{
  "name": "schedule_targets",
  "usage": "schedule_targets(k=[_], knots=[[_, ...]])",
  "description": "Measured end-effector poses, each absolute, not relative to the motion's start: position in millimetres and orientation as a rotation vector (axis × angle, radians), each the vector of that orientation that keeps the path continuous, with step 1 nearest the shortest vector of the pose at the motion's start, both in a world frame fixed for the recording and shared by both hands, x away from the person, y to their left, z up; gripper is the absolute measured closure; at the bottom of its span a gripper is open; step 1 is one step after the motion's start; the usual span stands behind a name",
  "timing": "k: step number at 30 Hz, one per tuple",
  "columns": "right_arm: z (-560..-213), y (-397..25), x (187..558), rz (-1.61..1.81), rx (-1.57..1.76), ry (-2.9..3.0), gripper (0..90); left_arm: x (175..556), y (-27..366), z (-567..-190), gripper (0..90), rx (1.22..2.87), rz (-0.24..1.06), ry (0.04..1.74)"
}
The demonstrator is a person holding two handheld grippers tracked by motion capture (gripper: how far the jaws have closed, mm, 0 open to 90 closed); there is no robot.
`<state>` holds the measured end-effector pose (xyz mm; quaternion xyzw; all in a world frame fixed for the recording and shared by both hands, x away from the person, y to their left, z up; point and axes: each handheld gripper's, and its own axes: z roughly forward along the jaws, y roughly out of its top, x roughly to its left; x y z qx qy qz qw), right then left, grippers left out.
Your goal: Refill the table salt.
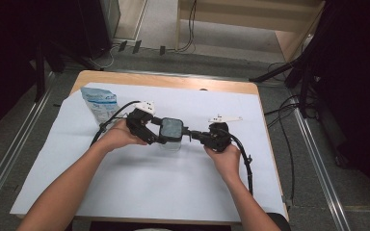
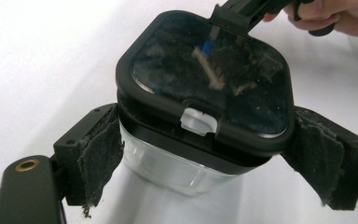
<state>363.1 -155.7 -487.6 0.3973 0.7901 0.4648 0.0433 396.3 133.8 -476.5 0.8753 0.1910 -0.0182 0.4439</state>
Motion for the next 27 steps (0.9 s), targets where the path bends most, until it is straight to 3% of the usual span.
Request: schedule_targets(k=[8, 12, 19, 27], knots=[[-487.6, -155.7, 363.3, 1.421, 1.215, 2.416, 90.0, 393.8, 140.0, -466.6, 18.9, 2.163, -0.006, 0.443], [-487.8, -155.6, 363.4, 1.424, 1.215, 2.420, 90.0, 396.4, 148.9, -460.7, 34.8, 2.109, -0.020, 0.455], [-487.4, -155.4, 363.3, 1.421, 1.217, 2.423, 90.0, 394.9, 151.0, -455.2, 50.6, 2.123, -0.006, 0.476], [-487.0, -155.6, 362.9, 1.424, 1.215, 2.426, 90.0, 396.8, 145.7, -442.1, 73.4, 2.160, -0.083, 0.458]])
